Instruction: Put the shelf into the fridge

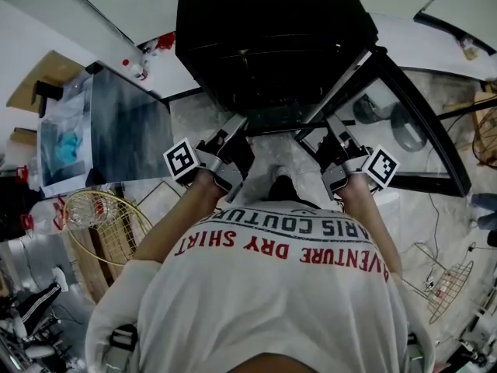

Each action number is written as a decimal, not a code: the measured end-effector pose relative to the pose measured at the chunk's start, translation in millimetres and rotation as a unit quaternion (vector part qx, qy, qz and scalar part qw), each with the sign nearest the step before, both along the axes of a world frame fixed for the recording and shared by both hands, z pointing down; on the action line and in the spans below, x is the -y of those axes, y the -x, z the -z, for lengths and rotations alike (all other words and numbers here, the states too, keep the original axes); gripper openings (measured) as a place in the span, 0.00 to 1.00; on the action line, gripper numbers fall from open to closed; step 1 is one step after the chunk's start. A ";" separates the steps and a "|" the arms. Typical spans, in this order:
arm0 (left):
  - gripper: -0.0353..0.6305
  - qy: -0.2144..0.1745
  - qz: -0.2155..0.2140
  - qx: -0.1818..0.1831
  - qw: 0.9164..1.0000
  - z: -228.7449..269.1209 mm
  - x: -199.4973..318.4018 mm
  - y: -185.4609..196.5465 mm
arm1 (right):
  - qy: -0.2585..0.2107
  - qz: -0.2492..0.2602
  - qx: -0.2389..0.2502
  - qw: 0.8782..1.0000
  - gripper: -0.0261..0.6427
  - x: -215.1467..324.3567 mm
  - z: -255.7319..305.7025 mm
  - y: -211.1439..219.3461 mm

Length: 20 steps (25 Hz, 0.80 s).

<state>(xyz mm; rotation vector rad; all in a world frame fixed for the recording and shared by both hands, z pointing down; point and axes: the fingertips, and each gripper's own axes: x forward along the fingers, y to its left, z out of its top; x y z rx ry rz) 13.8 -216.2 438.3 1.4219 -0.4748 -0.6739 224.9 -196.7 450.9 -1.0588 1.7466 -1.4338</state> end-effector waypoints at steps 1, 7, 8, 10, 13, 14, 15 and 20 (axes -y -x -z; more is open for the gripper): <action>0.12 0.001 0.001 0.001 1.000 -1.3 1.9 0.0 | 0.002 0.001 0.000 1.000 0.12 2.0 -1.2 0.0; 0.12 0.004 0.003 0.001 1.000 -6.2 4.4 0.1 | 0.009 0.005 -0.005 1.000 0.12 5.7 -5.6 -0.6; 0.12 0.003 0.003 0.001 1.000 -6.6 4.7 0.1 | 0.009 0.006 -0.004 1.000 0.12 6.2 -5.8 -0.4; 0.12 0.002 0.003 0.001 1.000 -7.7 5.5 -0.3 | 0.009 0.007 -0.003 1.000 0.12 7.1 -5.8 0.0; 0.12 0.000 0.002 0.000 1.000 -9.1 5.5 -0.3 | 0.011 0.011 -0.005 1.000 0.12 6.5 -7.2 -0.3; 0.12 -0.001 0.001 0.000 1.000 -9.6 5.7 -0.3 | 0.011 0.012 -0.007 1.000 0.12 6.2 -7.7 -0.6; 0.12 -0.002 0.001 -0.002 1.000 -10.4 5.9 -0.4 | 0.011 0.013 -0.008 1.000 0.12 6.2 -8.0 -0.8; 0.12 0.002 0.006 -0.012 1.000 -16.8 13.5 0.6 | 0.011 0.015 -0.011 1.000 0.11 13.7 -10.2 0.5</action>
